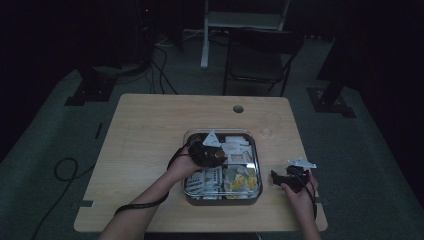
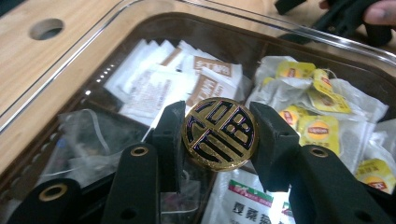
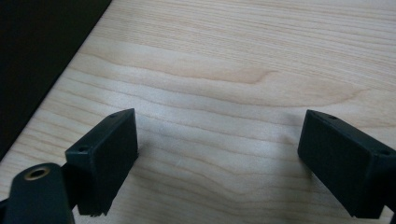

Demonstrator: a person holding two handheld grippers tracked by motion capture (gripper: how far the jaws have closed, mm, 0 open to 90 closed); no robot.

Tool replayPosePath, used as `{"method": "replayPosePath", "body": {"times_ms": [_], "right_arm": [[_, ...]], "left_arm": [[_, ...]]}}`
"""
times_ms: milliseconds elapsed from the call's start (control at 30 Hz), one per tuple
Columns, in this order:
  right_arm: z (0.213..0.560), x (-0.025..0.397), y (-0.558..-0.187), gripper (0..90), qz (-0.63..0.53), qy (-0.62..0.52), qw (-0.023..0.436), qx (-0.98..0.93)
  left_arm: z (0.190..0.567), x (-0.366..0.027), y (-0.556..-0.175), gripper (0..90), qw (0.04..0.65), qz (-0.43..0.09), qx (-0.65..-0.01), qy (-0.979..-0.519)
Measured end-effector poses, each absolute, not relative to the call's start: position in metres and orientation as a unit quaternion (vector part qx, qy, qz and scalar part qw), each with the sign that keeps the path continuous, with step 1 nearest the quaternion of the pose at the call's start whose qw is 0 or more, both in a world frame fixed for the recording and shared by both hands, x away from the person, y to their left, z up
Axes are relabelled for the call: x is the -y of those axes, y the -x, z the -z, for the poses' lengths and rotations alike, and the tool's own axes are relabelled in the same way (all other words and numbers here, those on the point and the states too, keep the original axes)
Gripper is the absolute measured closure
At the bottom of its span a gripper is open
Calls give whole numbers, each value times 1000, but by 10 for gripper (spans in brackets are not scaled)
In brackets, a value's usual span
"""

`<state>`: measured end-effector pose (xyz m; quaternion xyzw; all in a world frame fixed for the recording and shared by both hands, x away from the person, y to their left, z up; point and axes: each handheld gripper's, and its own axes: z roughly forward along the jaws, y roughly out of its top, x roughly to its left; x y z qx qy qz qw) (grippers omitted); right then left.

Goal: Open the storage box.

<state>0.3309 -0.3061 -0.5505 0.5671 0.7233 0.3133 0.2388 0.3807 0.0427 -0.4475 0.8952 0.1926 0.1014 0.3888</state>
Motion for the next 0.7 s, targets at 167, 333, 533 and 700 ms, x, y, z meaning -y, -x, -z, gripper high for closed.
{"method": "replayPosePath", "body": {"times_ms": [167,333,533,700], "right_arm": [[550,306,-331,117,-313,-567,239,-723],[550,306,-331,117,-313,-567,239,-724],[550,306,-331,117,-313,-567,239,-723],[550,306,-331,117,-313,-567,239,-723]], "left_arm": [[444,-53,-383,596,398,-106,-206,-888],[441,-62,-385,596,395,-108,-212,-887],[436,-78,-389,596,400,-120,-231,-879],[433,-91,-392,596,402,-130,-245,-872]]}}
